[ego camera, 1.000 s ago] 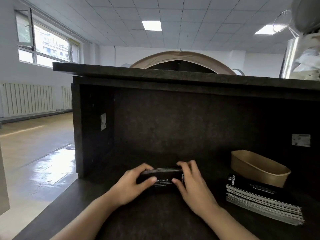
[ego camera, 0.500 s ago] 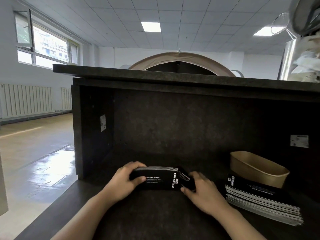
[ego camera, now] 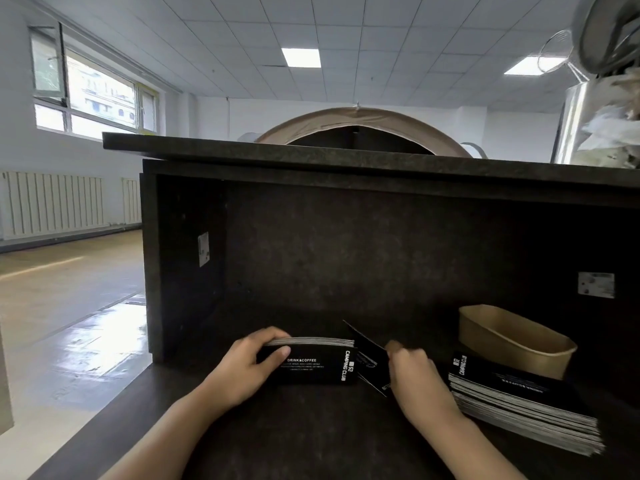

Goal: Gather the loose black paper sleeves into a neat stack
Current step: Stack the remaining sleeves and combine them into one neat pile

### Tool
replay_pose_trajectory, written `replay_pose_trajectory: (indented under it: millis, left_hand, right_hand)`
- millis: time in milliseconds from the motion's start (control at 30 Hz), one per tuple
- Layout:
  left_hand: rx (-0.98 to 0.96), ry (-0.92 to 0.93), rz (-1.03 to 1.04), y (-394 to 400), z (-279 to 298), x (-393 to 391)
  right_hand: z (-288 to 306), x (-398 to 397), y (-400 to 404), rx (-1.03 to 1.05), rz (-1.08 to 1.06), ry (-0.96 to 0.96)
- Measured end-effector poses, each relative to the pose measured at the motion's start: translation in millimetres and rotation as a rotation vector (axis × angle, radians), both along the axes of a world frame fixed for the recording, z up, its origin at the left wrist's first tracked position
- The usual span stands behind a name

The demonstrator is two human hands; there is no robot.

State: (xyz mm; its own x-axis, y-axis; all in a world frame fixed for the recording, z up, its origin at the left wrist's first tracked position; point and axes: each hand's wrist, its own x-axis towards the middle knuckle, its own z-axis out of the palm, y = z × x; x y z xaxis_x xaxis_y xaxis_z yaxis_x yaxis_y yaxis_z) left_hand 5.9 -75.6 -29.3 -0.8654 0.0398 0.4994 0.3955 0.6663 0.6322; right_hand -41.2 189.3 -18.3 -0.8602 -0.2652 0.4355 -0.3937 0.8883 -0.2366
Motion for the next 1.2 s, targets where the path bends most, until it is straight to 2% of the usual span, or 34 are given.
replay_pose_trajectory:
  millis: [67,167,300,367,500,733,933,1100,1200]
  left_hand:
    - [0.000,-0.005,-0.008,-0.3,0.5,0.3]
    - [0.030,-0.043,-0.007,1.5,2.3,2.3]
    - [0.189,-0.129,-0.018,7.0,7.9,8.9]
    - [0.277,-0.176,-0.044,9.1,9.4,11.6]
    - [0.334,-0.207,-0.073,10.0,11.0,14.6]
    - [0.030,-0.048,-0.061,19.8,1.6,7.4]
    - [-0.061,0.005,-0.013,11.9,-1.9,-2.6]
    - [-0.066,0.014,0.091,0.2,-3.0,-6.2]
    - [-0.078,0.005,0.099,-0.1,-5.1,-7.2]
  right_hand:
    - [0.9,0.6,-2.0,0.032,-0.033,0.020]
    - [2.7,2.4,-1.2,-0.046,-0.047,0.058]
    - [10.2,4.9,4.2,-0.426,0.106,0.307]
    - [13.9,6.5,3.5,-0.551,0.239,0.310]
    - [5.4,3.3,-3.4,-0.428,0.404,0.173]
    - [-11.3,0.0,-30.8,-0.107,0.253,-0.087]
    - [-6.3,-1.1,-22.5,-0.069,0.282,-0.149]
    - [-8.9,-8.9,-6.6,-0.016,0.116,-0.278]
    - [-8.0,-8.8,-1.3,-0.028,0.082,-0.262]
